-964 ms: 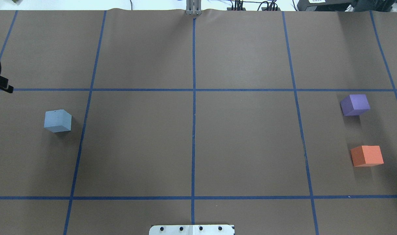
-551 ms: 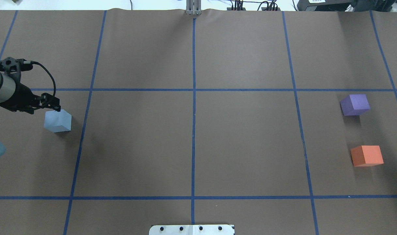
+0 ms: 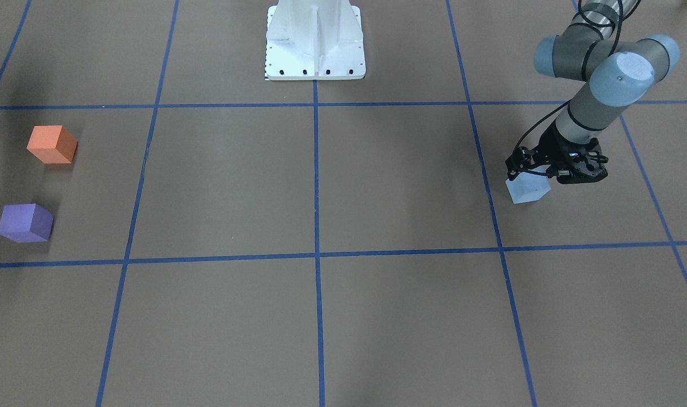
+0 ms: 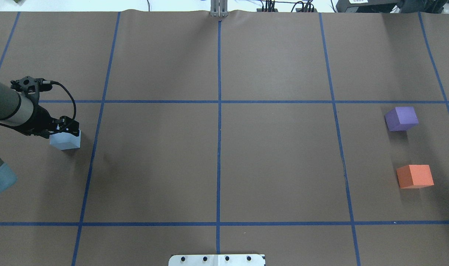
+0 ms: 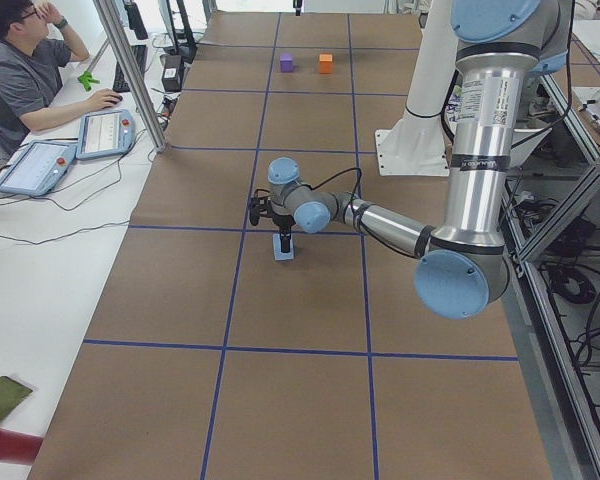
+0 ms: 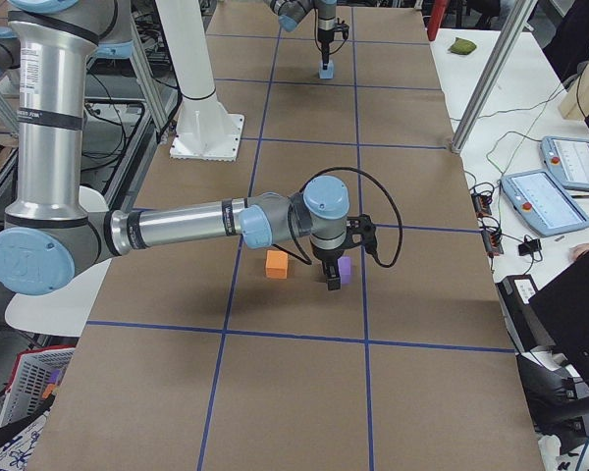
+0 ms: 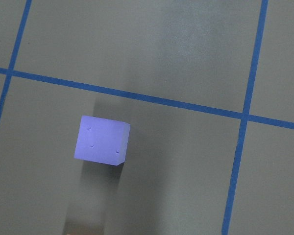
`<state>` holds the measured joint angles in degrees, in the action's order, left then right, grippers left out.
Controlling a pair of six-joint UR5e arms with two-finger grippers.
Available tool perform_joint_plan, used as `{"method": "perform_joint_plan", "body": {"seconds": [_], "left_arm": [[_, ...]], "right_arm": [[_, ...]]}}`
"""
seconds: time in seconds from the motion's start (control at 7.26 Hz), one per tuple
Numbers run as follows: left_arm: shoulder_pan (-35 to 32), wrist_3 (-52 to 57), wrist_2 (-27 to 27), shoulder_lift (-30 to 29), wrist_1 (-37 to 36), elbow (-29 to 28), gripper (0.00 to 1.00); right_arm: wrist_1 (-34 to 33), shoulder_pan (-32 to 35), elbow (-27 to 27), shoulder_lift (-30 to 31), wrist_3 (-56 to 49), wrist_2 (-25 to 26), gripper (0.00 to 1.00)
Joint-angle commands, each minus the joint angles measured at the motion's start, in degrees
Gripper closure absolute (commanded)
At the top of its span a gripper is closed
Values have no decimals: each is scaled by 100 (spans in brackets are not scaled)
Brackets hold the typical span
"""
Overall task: Place blue block between orange and purple blocks
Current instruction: 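Close the left gripper on the light-blue cube and lift it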
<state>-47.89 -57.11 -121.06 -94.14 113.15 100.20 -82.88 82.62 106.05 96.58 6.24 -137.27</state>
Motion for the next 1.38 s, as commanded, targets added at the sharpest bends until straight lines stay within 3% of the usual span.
{"method": "perform_joint_plan", "body": {"seconds": [0.0,0.14,0.28,0.41,0.55,0.69,0.96,1.24], "left_arm": [[78,15,160,-34,-4,-123,0],[148,94,301,-61,5,-211,2],[148,269,294,-78,-4,-220,15],[157,279,294,-105,-4,-221,34],[157,279,294,-114,-4,-177,61],[148,271,241,-201,-13,-46,74],[148,175,223,-682,-143,26,74],[462,-332,284,-1909,-1369,-10,69]], "right_arm": [[0,0,3,1,0,-1,0],[0,0,3,1,0,-1,0],[0,0,3,1,0,-1,0],[0,0,3,1,-8,-1,0],[0,0,3,1,0,-1,0],[0,0,3,1,0,-1,0],[9,0,3,1,0,-1,0],[44,0,3,1,0,-10,0]]}}
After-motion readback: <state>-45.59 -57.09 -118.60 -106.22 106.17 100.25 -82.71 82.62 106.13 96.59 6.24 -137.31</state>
